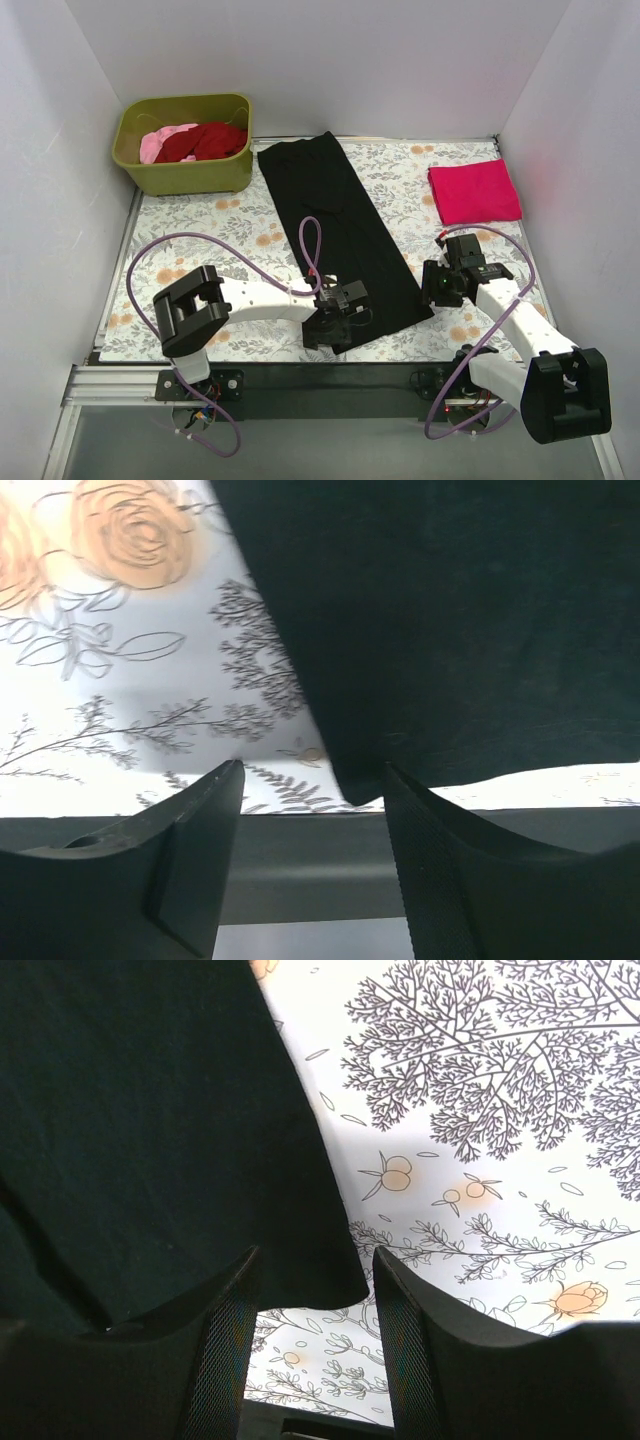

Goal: Fold and stack the t-shirts
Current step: Fold the tshirt

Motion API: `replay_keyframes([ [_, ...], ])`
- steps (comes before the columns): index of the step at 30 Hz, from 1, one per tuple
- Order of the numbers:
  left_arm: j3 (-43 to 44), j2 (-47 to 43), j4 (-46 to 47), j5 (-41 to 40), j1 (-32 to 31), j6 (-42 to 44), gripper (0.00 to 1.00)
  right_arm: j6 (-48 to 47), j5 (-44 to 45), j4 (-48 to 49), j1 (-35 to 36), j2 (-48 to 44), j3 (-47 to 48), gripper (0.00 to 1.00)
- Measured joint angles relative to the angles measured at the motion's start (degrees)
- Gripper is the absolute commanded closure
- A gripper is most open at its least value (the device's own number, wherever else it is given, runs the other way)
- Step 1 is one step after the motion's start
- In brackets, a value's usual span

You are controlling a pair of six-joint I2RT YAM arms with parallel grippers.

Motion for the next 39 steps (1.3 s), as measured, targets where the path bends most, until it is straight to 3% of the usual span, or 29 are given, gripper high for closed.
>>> replay_keyframes([
  [8, 1.53, 1.73, 0.28, 1.64, 0.24, 0.22, 0.62, 0.17, 0.2, -0.79, -0.2, 1.51, 0.0, 0.53],
  [20, 1.64, 2.43, 3.1, 4.44, 0.61, 1.11, 0.99, -0.02, -0.5, -0.87, -0.37, 6.99, 0.11, 0.57],
  [25, 1.64, 2.45, 3.26, 4.94, 0.87, 1.66, 1.0, -0.13, -0.5, -0.87, -0.42, 7.41, 0.11, 0.64],
  [27, 1.6, 2.45, 3.32, 5.31, 1.05, 1.88, 1.0, -0.33, -0.5, -0.9, -0.42, 7.87, 0.31, 0.76],
  [28, 1.53, 2.45, 3.39, 5.46, 1.14, 1.97, 1.0, -0.24, -0.68, -0.85, -0.42, 8.28, 0.35, 0.87],
  [30, 1.4, 2.34, 3.54, 5.73, 1.33, 2.05, 1.0, -0.11, -1.25, -0.83, -0.42, 8.92, 0.44, 0.97],
  [39, -3.78, -2.54, 4.46, 8.87, 2.75, 4.66, 1.0, -0.13, -3.96, -6.03, -0.39, 5.03, 1.42, 0.99],
])
